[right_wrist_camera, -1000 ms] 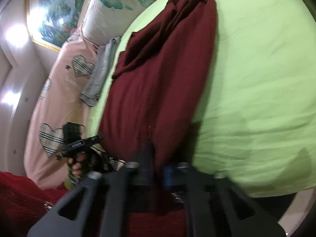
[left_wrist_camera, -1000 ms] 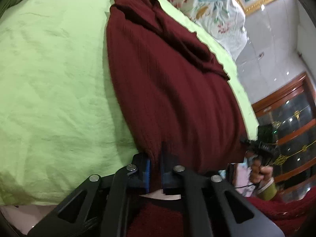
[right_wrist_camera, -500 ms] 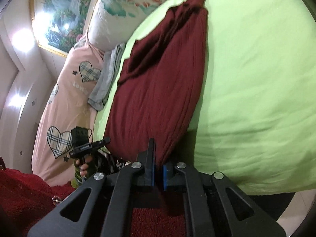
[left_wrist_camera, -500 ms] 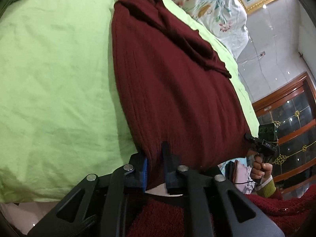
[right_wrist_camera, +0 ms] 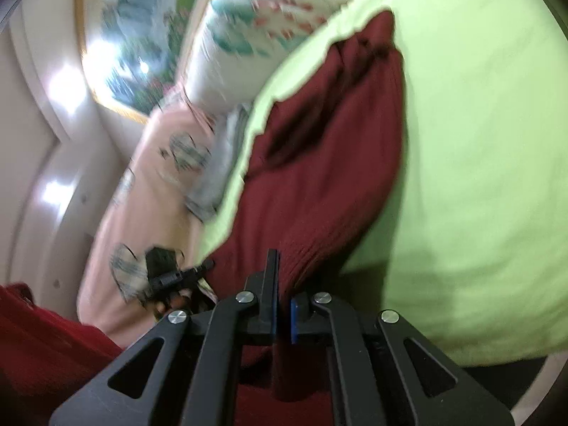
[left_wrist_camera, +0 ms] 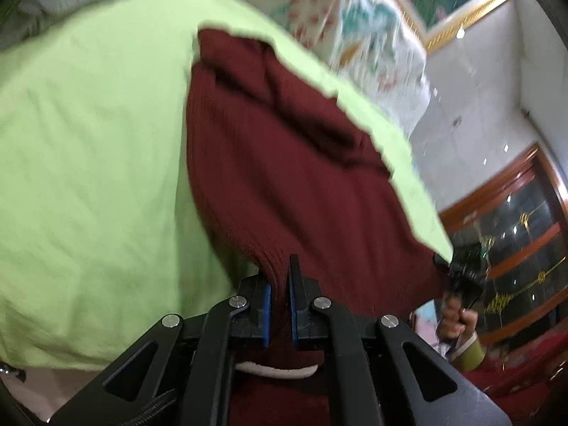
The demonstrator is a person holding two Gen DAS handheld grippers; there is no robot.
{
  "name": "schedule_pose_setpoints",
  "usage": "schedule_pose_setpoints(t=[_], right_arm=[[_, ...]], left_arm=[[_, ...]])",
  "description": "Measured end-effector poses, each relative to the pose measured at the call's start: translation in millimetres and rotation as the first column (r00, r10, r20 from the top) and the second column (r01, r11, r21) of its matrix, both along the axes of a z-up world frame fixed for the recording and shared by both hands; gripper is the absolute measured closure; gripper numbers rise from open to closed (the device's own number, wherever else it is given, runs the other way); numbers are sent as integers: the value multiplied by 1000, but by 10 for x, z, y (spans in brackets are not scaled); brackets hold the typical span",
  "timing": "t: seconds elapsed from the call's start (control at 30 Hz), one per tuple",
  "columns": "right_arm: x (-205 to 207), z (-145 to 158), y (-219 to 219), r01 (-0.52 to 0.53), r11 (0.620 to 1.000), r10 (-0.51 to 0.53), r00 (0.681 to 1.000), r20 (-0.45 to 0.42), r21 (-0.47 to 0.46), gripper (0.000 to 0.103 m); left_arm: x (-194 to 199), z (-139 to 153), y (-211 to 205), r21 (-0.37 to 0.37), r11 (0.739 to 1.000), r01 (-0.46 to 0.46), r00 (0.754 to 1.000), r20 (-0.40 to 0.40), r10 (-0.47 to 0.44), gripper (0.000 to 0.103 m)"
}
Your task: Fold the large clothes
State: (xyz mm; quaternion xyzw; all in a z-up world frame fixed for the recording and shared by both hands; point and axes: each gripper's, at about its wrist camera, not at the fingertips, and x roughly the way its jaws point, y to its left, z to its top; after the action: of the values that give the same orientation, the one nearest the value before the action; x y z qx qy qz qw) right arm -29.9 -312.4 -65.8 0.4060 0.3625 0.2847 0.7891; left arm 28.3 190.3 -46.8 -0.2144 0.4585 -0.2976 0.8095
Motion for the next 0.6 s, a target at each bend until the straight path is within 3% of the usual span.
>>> schedule_pose_setpoints(t=[0.1,0.27,0.47,0.6], right_arm=[[106,201,-75,31,999,-32,998,49,21,98],[509,493,-106,78,996,-82,988,129,30,98],[1285,683,-192,157,988,-154,976,155,-5,98],[1852,678,-301,209,975,-201,974,100,-71,98]], left_arm=[[112,327,66,-30,999,-45,995,84,47,97],[547,634,56,-116,989,-91,981,162,110,97],[1365,825,-133,-153,975,-163,964,187,191,98],[1981,810,-241,-139,967,-215,958,165,236,98]])
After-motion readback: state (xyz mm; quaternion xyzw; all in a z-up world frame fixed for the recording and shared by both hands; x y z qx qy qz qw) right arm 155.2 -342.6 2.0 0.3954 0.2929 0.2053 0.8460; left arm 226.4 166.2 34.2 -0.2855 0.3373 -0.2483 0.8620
